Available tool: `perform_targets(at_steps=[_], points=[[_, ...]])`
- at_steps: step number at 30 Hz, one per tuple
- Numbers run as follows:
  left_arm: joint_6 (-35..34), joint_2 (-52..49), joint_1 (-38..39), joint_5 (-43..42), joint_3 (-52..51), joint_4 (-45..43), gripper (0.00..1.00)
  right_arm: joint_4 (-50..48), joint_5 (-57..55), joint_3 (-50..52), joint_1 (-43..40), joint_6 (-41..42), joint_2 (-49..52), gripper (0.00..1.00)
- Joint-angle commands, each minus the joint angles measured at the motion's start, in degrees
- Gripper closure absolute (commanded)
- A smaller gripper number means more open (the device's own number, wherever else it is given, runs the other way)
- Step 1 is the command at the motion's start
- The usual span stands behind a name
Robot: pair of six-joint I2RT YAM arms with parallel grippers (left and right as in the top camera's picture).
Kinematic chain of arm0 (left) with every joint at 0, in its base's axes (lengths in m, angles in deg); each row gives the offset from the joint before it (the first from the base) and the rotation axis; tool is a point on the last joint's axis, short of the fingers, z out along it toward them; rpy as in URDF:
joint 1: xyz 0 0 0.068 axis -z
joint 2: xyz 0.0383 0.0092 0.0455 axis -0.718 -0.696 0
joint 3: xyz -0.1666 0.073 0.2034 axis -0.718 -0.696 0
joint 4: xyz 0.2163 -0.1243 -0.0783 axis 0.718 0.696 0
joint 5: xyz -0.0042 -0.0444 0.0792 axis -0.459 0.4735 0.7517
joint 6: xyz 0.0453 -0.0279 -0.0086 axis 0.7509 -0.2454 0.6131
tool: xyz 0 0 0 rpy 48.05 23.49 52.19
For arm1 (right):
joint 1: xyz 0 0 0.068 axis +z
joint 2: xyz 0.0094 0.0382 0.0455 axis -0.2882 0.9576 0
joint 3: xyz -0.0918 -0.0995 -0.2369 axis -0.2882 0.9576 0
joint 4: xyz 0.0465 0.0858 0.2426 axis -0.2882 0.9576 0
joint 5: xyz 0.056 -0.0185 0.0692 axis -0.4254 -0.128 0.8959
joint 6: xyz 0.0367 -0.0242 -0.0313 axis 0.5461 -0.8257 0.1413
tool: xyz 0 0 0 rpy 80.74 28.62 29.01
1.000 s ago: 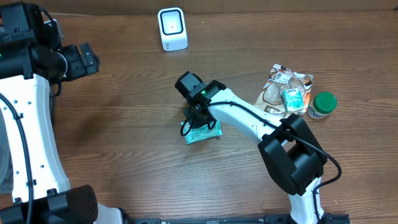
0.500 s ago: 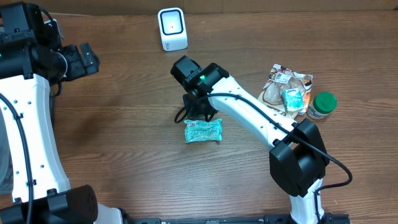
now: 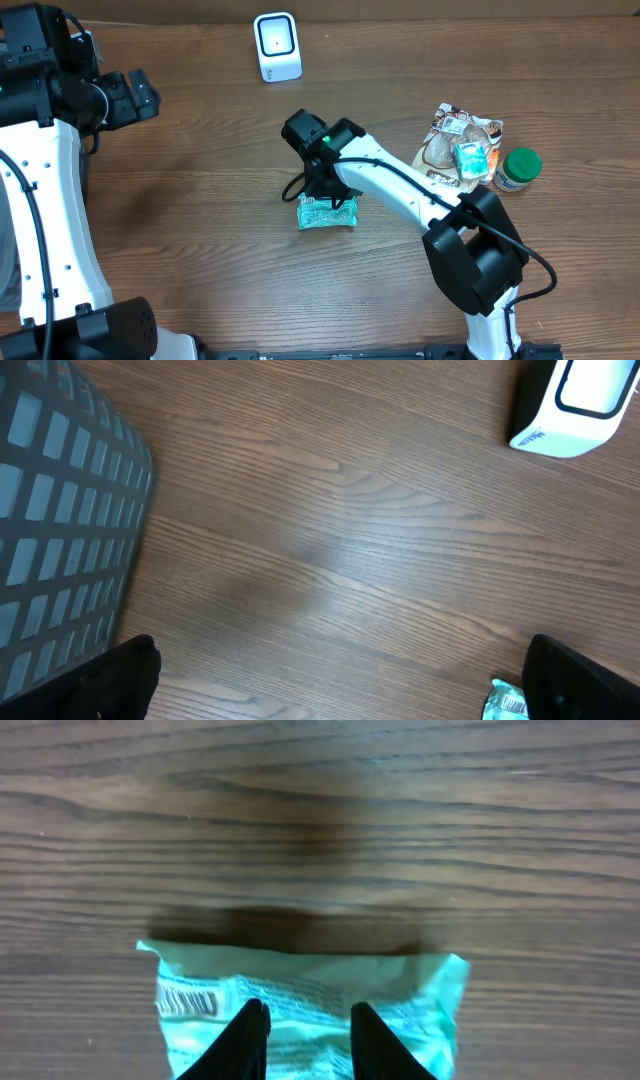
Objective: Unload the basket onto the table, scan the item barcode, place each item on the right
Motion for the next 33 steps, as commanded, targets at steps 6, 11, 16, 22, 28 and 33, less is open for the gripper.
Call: perform_targets(at_steps=[6,11,16,22,28,33], points=[[1.29,0.42,-0.09,0.15,1.11,-0.04,0.0,-7.17,2.29,7.34,-0.5,2.14,0.63,0.76],[1.29,0.42,-0.09,0.15,1.11,-0.04,0.0,-9.35,2.67,9.9,-0.5,2.58,0.83,0.76],[1.29,0.42,-0.09,0.15,1.11,-0.07,0.0,-10.69,2.6,9.6,-0.5,1.92,0.81,0.78],[1.29,0.42,-0.09,0.15,1.11,-0.07,0.0,-9.05,2.34,2.75,-0.5,-4.68,0.37,0.59],[1.29,0.42,-0.09,0.15,1.11,-0.07,0.0,2.97,6.62,-4.92,-0.5,-3.96,-1.64,0.59],[1.29,0.42,-0.09,0.15,1.11,-0.07,0.0,7.3,10.05,-2.27,-0.11,-0.37,-1.55,0.64]])
